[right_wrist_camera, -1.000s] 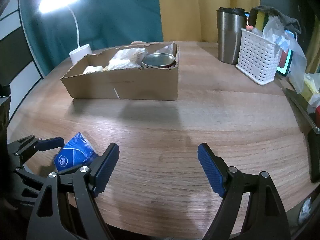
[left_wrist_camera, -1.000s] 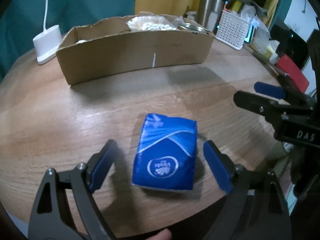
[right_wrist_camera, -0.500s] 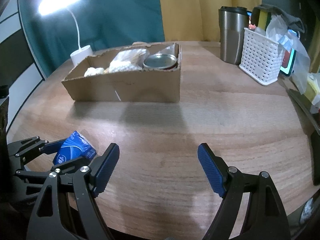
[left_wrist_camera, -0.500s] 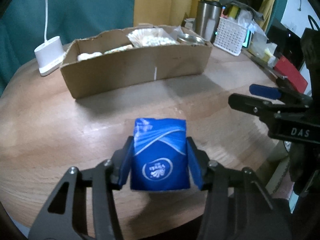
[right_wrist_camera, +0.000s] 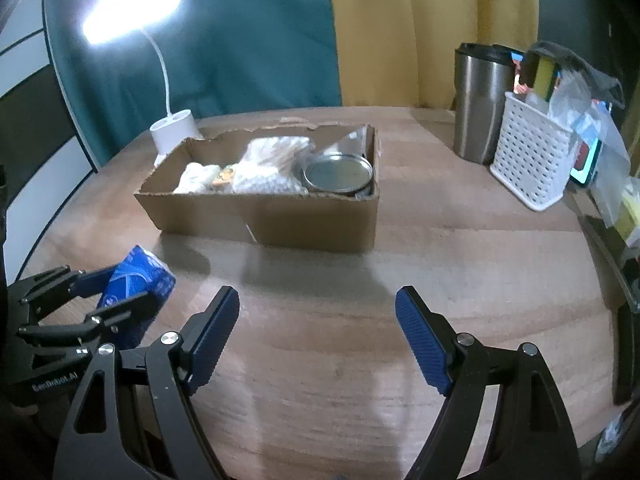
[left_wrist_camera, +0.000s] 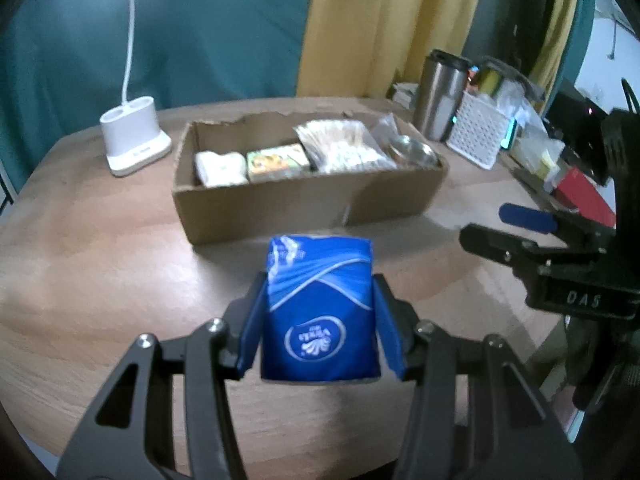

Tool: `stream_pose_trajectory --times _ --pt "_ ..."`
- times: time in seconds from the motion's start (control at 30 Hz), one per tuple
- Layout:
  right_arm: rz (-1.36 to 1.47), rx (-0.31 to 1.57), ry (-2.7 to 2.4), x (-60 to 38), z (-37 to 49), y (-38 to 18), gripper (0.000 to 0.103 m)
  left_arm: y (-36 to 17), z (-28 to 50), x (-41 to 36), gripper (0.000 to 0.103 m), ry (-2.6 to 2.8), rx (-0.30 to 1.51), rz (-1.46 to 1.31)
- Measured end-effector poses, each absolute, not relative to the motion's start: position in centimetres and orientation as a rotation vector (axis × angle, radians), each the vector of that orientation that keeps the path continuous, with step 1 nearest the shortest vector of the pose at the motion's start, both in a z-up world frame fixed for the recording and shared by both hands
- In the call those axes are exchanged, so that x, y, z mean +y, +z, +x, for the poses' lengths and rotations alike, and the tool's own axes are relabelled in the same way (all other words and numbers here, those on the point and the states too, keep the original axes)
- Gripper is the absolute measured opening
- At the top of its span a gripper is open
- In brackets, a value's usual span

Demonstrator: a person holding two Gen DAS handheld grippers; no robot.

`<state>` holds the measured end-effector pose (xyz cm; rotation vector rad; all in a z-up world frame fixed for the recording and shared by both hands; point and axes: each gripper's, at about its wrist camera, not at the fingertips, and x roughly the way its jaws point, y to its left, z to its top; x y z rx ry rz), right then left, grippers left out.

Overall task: Organize objects
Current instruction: 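Lift and carry the tissue pack with the left tool over the cardboard box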

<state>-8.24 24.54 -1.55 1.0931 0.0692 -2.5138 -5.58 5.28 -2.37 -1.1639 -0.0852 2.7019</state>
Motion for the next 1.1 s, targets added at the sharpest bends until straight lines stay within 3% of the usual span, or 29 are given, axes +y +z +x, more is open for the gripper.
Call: stream_pose_trajectory --times 1.1 --pt "1.031 0.085 -2.492 22.5 -13.6 1.7 0.083 0.9 -10.7 3.0 0.051 2.777 -0.146 -1.105"
